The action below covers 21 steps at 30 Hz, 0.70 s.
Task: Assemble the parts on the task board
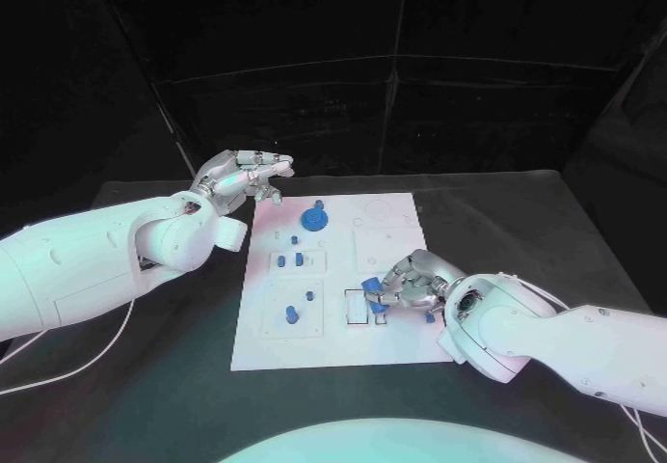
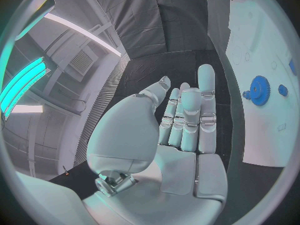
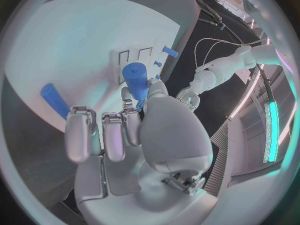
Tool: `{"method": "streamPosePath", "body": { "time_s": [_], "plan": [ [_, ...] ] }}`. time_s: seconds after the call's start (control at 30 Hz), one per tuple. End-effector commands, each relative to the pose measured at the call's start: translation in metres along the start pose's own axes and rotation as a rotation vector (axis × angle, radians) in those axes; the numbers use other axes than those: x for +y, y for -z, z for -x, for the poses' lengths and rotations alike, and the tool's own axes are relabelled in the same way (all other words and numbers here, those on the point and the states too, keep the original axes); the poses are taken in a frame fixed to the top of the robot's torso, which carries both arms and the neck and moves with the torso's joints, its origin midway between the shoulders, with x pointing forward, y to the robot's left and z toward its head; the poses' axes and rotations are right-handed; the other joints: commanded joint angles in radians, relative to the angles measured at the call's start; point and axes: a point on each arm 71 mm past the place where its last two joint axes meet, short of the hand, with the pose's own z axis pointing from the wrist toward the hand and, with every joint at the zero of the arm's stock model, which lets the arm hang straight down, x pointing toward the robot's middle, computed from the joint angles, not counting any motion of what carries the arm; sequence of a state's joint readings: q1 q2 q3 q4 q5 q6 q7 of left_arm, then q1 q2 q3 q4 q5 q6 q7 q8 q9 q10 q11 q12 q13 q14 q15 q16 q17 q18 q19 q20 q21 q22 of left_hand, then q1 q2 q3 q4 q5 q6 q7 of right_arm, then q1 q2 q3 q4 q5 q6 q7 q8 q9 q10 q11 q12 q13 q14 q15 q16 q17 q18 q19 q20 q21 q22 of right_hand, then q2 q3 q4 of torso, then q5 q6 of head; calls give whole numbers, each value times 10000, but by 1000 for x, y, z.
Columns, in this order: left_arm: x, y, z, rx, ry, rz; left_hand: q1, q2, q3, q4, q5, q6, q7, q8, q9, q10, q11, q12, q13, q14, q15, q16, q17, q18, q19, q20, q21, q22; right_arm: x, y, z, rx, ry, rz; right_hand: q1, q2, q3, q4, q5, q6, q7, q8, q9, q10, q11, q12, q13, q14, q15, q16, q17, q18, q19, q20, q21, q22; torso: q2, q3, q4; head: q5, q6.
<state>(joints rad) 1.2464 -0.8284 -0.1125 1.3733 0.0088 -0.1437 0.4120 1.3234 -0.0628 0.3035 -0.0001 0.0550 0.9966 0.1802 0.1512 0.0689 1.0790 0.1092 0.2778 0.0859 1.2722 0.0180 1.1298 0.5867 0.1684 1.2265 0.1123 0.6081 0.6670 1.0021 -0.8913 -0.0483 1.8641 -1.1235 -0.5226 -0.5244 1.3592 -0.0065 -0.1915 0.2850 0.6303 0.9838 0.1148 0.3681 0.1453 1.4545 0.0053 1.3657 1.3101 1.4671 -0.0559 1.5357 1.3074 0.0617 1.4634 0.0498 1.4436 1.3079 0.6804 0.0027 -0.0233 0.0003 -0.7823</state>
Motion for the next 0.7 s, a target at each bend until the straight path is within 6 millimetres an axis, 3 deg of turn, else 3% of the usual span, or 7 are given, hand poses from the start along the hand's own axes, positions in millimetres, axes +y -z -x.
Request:
{"method": "streamPosePath", "body": {
  "time_s": [0.03, 0.3, 0.7],
  "plan": [
    [-1, -1, -3, 189, 53, -37, 96, 24, -59, -3, -44, -85, 12, 43, -5, -64, -31, 32, 8, -84, 16, -28, -12, 134, 38, 56, -43, -16, 1, -2, -6, 565, 46, -283, -160, 6, -73, 27, -88, 452, -376, 112, 233, 36, -65, -30, 454, 888, -101, 35, 1905, -103, 40, -39, 67, 258, 8, -5, -29, 16, -11],
    [-1, -1, -4, 203, 58, -41, 97, 28, -65, -2, -44, -92, 16, 43, -5, -72, -27, 34, 8, -92, 19, -33, -26, 133, 36, 58, -48, -19, 6, -5, -13, 881, 351, -371, -455, 37, -257, 33, -632, 669, -475, 179, 430, 22, -150, -157, 393, 884, -179, 23, 1892, -102, 35, -119, 61, 255, -2, 5, -23, 9, -37],
    [-1, 0, -3, 197, 56, -35, 97, 28, -65, -2, -44, -92, 16, 43, -5, -72, -27, 34, 8, -92, 19, -33, -26, 133, 36, 58, -48, -19, 9, -5, -16, 786, 393, -223, -564, 63, -340, 25, -807, 772, -527, 249, 546, 65, -189, -129, 454, 883, -212, 16, 1885, -100, 31, -150, 52, 245, -8, 15, -30, 49, -31]
  ]
}}
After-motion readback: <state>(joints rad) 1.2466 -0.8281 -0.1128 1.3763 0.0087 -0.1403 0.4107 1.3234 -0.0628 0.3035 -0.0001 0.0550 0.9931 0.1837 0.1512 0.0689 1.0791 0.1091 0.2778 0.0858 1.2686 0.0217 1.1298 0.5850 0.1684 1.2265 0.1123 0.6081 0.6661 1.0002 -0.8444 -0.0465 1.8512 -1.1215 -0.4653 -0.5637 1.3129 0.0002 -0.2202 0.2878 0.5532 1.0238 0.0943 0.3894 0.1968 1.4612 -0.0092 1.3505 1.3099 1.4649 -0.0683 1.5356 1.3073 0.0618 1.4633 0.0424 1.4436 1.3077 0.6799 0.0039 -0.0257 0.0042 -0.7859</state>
